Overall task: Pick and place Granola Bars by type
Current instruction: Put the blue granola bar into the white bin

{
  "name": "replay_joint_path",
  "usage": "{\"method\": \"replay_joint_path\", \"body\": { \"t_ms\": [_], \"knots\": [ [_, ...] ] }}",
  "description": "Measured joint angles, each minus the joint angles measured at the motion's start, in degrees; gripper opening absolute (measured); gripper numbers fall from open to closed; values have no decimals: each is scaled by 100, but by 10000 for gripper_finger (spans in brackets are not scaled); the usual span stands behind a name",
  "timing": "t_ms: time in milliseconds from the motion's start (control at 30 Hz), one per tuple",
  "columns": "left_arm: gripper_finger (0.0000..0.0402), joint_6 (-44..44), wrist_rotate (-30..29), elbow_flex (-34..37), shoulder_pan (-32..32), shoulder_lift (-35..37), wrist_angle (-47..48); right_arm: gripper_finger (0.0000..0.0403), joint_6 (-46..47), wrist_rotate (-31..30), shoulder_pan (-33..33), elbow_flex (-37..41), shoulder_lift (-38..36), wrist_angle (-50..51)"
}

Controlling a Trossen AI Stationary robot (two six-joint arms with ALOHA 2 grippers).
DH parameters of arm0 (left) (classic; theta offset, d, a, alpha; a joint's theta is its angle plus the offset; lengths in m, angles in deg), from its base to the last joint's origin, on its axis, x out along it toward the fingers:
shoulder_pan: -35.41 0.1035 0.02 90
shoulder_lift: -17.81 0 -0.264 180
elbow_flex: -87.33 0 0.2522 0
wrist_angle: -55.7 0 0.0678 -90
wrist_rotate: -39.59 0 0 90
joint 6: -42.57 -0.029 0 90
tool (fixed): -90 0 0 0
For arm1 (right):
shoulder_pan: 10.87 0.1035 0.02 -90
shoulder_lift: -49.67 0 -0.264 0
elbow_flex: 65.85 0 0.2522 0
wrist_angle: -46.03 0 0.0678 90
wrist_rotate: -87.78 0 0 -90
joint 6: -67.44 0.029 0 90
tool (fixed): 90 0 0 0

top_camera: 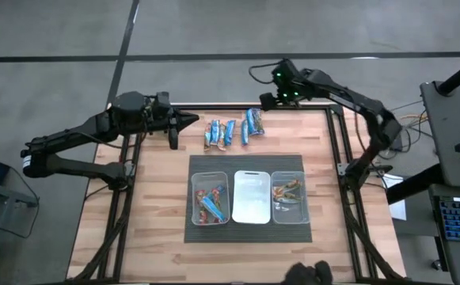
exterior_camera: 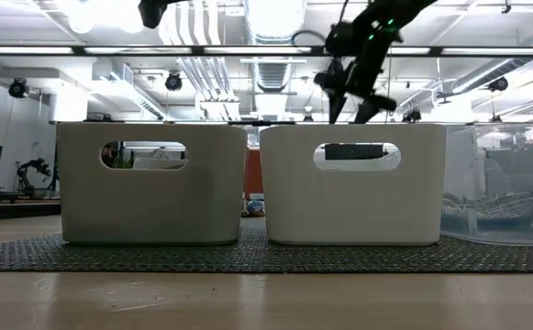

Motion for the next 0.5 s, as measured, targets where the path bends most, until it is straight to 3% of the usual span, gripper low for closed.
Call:
{"method": "replay_joint_path", "body": {
  "t_ms": [500],
  "knots": [
    [0, 89, -94, 0, 0, 0, -20, 253, 38, 30, -1, -404, 1495, 13]
  ]
}}
